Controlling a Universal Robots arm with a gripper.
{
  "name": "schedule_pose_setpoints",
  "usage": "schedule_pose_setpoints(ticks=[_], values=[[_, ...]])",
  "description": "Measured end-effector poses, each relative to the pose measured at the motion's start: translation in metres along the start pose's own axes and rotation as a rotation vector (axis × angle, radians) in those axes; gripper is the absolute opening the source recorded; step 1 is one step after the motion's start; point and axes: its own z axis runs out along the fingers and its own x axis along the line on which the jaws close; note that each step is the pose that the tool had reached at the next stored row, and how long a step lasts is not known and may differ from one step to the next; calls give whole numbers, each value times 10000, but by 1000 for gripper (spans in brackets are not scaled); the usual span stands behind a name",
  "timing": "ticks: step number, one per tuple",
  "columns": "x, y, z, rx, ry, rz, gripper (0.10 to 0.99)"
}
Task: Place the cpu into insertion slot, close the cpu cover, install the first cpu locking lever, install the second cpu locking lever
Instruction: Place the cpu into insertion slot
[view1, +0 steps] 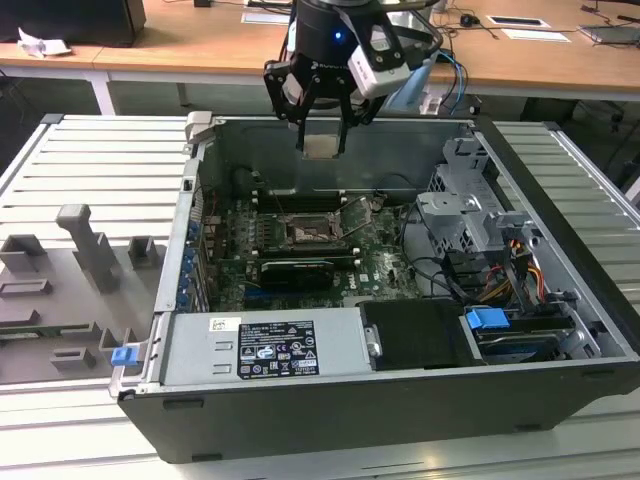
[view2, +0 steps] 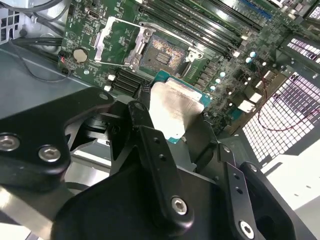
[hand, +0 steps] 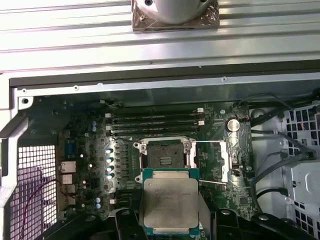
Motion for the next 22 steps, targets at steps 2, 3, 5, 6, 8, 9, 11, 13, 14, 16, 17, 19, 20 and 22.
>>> schedule_pose_setpoints(ticks=[2,3,5,6,8,9,11,13,14,16,17,19,20,22], values=[[0,0,3,-2,-10,110,525],[0,-1,5,-3,-16,174,525],[0,-1,7,-8,-34,384,525],[0,-1,8,-9,-38,426,525],[0,-1,9,-9,-43,482,525],[0,-1,9,-11,-48,527,525],[0,-1,9,-11,-52,580,525],[0,-1,10,-14,-59,659,525],[0,-1,10,-15,-63,695,525],[0,-1,10,-15,-69,769,525],[0,-1,10,-16,-71,796,525],[0,-1,10,-17,-77,861,525],[0,-1,11,-19,-82,913,525],[0,-1,11,-20,-87,976,525]])
